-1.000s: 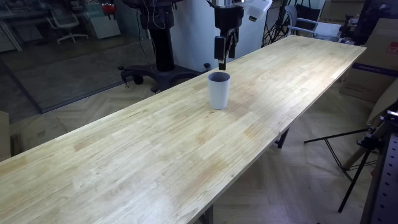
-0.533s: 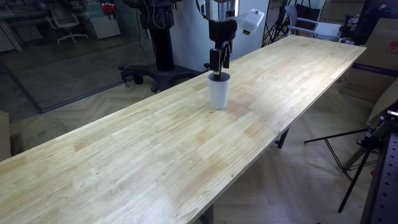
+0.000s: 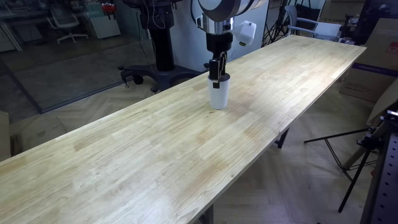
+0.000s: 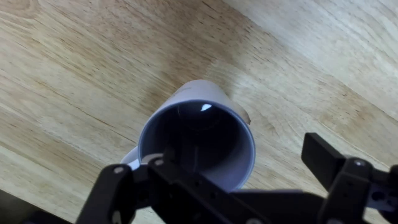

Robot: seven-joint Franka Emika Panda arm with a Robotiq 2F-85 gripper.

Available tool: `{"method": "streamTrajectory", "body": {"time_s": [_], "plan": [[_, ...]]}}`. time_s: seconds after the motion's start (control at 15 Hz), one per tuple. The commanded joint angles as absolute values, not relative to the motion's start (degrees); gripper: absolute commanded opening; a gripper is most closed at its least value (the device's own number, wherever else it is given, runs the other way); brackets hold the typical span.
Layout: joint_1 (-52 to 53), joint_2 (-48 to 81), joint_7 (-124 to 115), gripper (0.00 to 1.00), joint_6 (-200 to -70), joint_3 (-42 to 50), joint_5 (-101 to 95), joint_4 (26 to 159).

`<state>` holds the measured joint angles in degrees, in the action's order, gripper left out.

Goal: Move the cup slightly to the left

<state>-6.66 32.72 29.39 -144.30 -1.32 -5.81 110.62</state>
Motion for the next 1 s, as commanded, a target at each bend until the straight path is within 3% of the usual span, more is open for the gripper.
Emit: {"method": "streamTrajectory", "body": {"time_s": [0.0,0.13,0.73,0.93], "plan": [[-7.66,36.06,31.19,0.75,-143.50,-2.12,-7.49,106.42],[-7.82,37.10,31.77,0.68,-143.63,-2.29,-7.96,105.45],[-6.82,37.77,32.06,0.05,-143.76,-2.80,-9.46,104.93],[-6.78,37.68,31.91,0.00,-143.42,-3.05,-9.44,104.94]]}}
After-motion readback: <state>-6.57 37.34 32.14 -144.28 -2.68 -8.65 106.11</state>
